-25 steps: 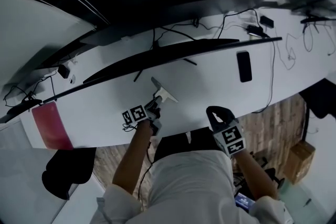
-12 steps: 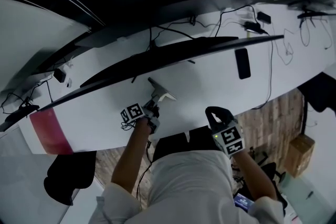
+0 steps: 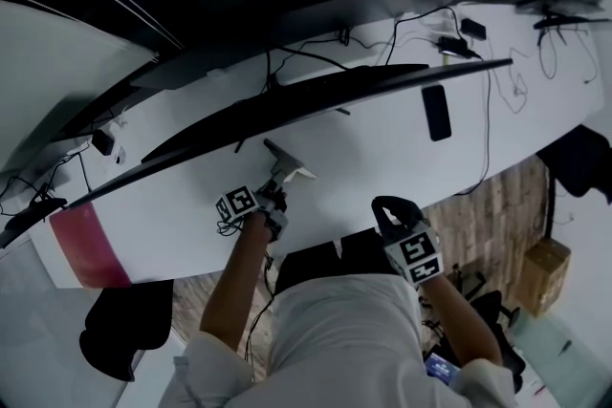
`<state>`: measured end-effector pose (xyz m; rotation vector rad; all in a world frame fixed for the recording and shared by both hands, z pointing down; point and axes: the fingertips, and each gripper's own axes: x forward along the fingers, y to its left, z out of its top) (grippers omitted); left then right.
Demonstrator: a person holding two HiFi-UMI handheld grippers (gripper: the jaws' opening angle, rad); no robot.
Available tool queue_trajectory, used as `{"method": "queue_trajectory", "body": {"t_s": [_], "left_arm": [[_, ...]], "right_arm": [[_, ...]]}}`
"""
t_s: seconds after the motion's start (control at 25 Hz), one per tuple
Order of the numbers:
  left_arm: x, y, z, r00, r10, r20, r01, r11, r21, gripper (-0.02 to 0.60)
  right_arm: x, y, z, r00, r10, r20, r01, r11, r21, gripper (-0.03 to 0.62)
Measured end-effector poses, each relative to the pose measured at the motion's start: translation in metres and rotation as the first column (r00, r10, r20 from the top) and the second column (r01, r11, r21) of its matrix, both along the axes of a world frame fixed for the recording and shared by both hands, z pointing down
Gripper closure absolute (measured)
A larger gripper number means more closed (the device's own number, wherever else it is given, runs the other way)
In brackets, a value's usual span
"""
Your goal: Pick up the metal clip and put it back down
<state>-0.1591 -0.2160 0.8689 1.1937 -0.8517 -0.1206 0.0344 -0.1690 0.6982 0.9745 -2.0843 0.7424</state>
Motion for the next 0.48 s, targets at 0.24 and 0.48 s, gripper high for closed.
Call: {"method": "queue_trajectory", "body": {"t_s": [0.24,0.48], "left_arm": [[-0.0012,-0.001,-0.0015,1.0,-0.018,-0.004,0.018,1.0,-0.006,0.512],[-0.0052,-0.0019,-0.0043,0.999,-0.032,-0.018,0.033,0.999,0.012,0.445]], "right_arm": [[-0.0022,0.0024,-0.002,1.0,0.007,-0.006,-0.007,1.0,0.006,0.559],[-0.006,0.0072,-0.004,1.0,0.007,-0.012,-0.007,1.0,0.013,0.559]]}}
